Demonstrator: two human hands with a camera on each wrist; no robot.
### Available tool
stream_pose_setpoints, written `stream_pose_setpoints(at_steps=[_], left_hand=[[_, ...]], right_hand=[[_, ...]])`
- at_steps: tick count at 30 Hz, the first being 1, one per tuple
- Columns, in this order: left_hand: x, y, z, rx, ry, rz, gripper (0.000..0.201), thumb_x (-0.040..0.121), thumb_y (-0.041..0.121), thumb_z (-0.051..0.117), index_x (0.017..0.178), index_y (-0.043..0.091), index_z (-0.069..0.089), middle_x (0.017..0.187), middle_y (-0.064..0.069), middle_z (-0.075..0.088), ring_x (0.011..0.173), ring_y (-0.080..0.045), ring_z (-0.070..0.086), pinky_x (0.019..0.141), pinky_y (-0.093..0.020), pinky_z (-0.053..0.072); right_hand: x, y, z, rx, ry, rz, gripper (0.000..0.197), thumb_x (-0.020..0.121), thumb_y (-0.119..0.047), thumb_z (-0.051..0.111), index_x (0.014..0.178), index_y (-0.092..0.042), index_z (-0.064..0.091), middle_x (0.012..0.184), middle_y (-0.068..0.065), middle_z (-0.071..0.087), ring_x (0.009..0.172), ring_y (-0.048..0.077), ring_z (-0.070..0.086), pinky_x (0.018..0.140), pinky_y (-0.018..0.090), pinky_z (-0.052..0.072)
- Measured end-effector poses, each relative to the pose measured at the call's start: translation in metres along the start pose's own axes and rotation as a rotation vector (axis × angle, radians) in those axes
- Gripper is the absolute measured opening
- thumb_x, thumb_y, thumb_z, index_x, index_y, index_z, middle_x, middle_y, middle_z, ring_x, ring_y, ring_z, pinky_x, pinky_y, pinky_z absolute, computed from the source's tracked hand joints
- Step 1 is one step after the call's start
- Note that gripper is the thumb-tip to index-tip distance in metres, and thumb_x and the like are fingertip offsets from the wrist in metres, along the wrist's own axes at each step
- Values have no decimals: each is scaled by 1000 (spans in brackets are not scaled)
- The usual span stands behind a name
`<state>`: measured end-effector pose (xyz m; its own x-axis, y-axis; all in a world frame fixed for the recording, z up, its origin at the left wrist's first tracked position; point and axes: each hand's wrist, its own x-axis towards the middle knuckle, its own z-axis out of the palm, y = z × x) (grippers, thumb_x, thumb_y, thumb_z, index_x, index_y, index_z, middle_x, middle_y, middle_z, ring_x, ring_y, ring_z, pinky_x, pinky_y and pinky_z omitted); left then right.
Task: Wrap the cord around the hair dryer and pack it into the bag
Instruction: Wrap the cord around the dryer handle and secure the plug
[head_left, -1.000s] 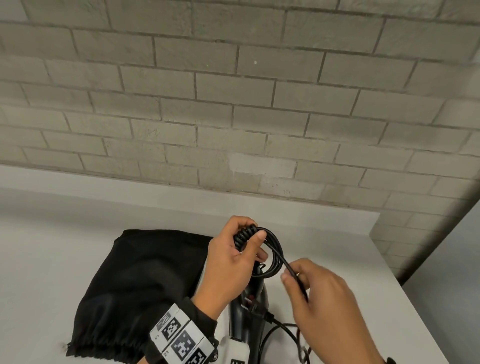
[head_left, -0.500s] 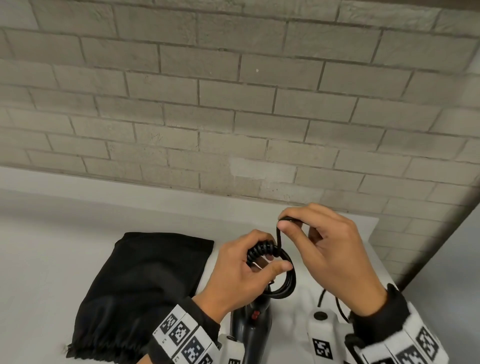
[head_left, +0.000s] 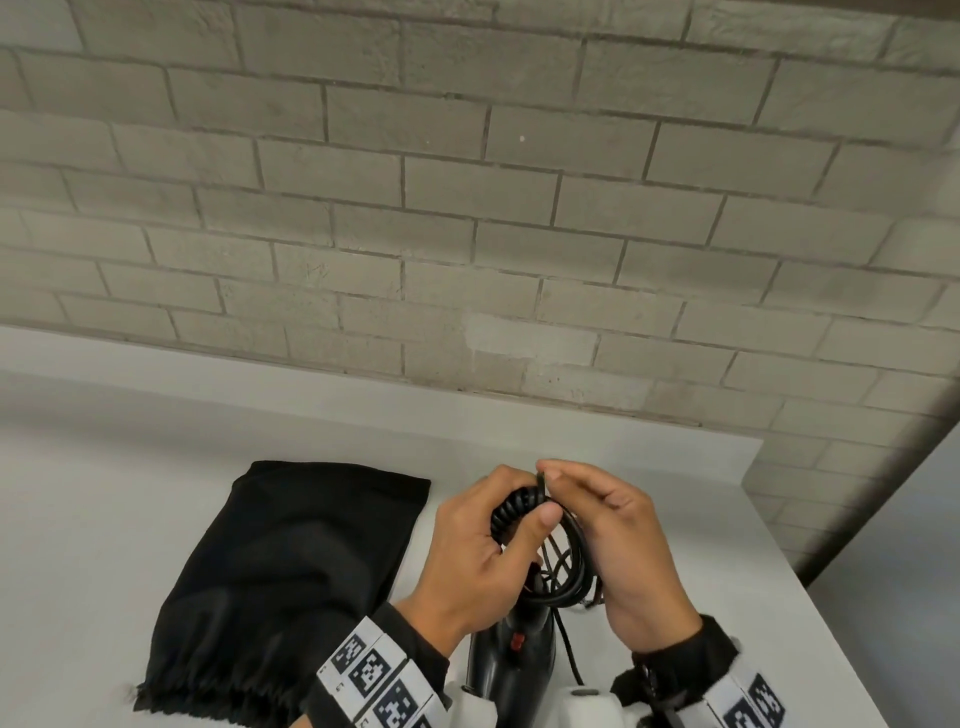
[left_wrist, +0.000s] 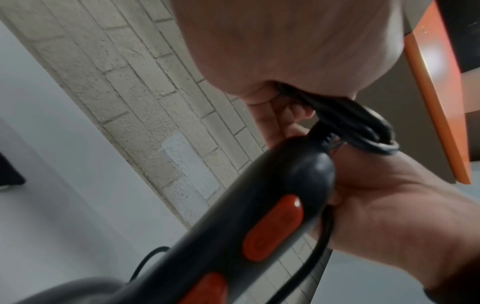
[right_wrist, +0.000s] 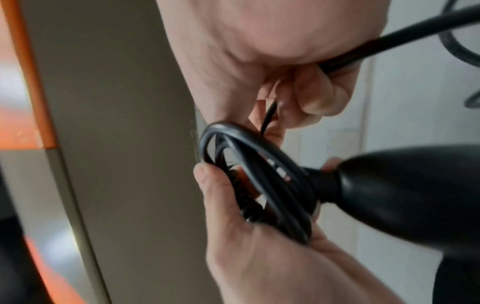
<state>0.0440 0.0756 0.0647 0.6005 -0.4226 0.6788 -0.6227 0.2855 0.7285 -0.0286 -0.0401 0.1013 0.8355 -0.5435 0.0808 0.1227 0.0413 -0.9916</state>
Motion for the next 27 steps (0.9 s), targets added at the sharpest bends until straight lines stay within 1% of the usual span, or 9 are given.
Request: stream_pose_setpoints(at_steps=[5, 8, 11, 13, 16, 18, 22, 25, 27], left_hand=[[-2, -2, 1, -29, 47, -22, 29, 94, 47, 59, 97, 19, 64, 77, 5, 67, 62, -20, 69, 49, -43, 59], [-3, 2, 1, -15, 79, -28, 30, 93, 49, 58, 94, 19, 62, 73, 16, 65, 58, -12, 68, 50, -41, 59], [-3, 2, 0, -15, 108, -58, 31, 92, 48, 59, 92, 18, 61, 70, 16, 62, 55, -11, 68, 49, -39, 59], [-3, 3, -1, 12, 129, -66, 32, 92, 50, 59, 92, 18, 61, 70, 13, 61, 54, -13, 67, 49, -32, 58], [-1, 3, -3, 59, 132, -76, 24, 92, 44, 59, 96, 21, 61, 72, 7, 62, 56, -17, 66, 53, -32, 55], [0, 5, -4, 54, 122, -92, 23, 92, 42, 59, 105, 23, 63, 75, 6, 65, 61, -17, 68, 60, -28, 55], [4, 9, -6, -36, 56, -180, 18, 95, 37, 63, 100, 20, 70, 87, 7, 70, 82, -13, 69, 76, -22, 53], [8, 13, -5, -164, 31, -265, 16, 89, 28, 67, 94, 15, 72, 83, 6, 70, 80, -5, 66, 76, -16, 49], [7, 15, -4, -224, 69, -304, 17, 87, 28, 68, 90, 13, 74, 79, 2, 71, 77, -8, 66, 74, -17, 50]], right_hand=[[-16, 14, 2, 127, -12, 173, 12, 90, -16, 62, 95, -13, 71, 81, 16, 53, 57, 14, 48, 51, 27, 42], [-26, 21, 3, 115, -17, 123, 17, 91, -25, 60, 92, -13, 73, 75, 12, 50, 53, 12, 34, 47, 27, 23], [-36, 28, 0, 148, -71, 45, 62, 79, -63, 64, 89, -2, 67, 66, 13, 36, 54, 15, 24, 49, 31, 15], [-41, 30, -2, 93, -119, -29, 69, 66, -72, 68, 92, -8, 69, 64, 11, 34, 52, 11, 27, 48, 25, 19], [-45, 26, -2, 53, -174, -90, 37, 71, -36, 82, 97, -13, 74, 61, 3, 57, 47, 7, 48, 48, 12, 37], [-44, 25, -3, 36, -161, -111, 20, 78, -17, 79, 97, -11, 75, 81, 8, 73, 58, 10, 64, 55, 14, 48], [-38, 28, -5, -84, -113, -165, 28, 77, -39, 76, 94, -18, 74, 88, 13, 68, 79, 23, 63, 75, 36, 53], [-34, 27, -10, -154, -93, -202, 20, 79, -34, 78, 93, -21, 73, 89, 2, 68, 87, 21, 63, 83, 51, 49], [-32, 29, -9, -282, -27, -280, 18, 79, -24, 78, 94, -28, 71, 96, -7, 66, 89, 16, 60, 81, 43, 46]])
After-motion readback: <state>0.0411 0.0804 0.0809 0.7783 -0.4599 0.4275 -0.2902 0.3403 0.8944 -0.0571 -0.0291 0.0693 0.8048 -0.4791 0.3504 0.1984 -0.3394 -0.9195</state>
